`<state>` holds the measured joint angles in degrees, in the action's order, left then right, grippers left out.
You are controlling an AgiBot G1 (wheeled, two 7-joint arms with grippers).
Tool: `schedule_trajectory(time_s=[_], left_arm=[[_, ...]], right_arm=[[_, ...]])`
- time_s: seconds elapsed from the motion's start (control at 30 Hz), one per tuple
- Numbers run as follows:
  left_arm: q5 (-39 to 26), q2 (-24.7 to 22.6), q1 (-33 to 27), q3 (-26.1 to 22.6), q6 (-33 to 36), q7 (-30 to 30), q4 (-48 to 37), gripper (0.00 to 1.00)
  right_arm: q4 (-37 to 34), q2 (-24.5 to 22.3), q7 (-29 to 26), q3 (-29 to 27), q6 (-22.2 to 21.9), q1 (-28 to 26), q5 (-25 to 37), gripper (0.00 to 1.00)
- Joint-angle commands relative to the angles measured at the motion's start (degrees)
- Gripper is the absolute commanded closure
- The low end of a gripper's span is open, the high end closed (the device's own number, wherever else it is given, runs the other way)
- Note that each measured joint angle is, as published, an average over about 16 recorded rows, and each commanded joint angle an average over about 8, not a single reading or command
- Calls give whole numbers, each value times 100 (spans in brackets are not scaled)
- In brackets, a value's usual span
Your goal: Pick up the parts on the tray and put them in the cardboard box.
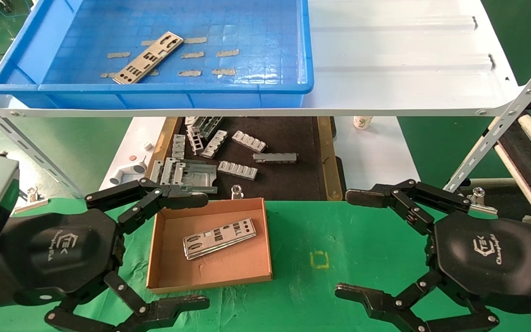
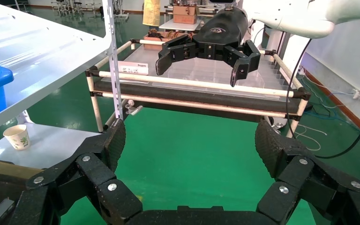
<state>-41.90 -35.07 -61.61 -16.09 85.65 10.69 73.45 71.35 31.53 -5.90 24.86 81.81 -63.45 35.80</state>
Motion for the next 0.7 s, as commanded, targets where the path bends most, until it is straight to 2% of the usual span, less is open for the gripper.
schedule_trajectory(time_s=[0.03, 0.7], left_arm=[[0, 0, 0, 0, 0, 0, 0, 0], [0, 0, 0, 0, 0, 0, 0, 0]], right_arm=[[0, 0, 0, 0, 0, 0, 0, 0], [0, 0, 0, 0, 0, 0, 0, 0]])
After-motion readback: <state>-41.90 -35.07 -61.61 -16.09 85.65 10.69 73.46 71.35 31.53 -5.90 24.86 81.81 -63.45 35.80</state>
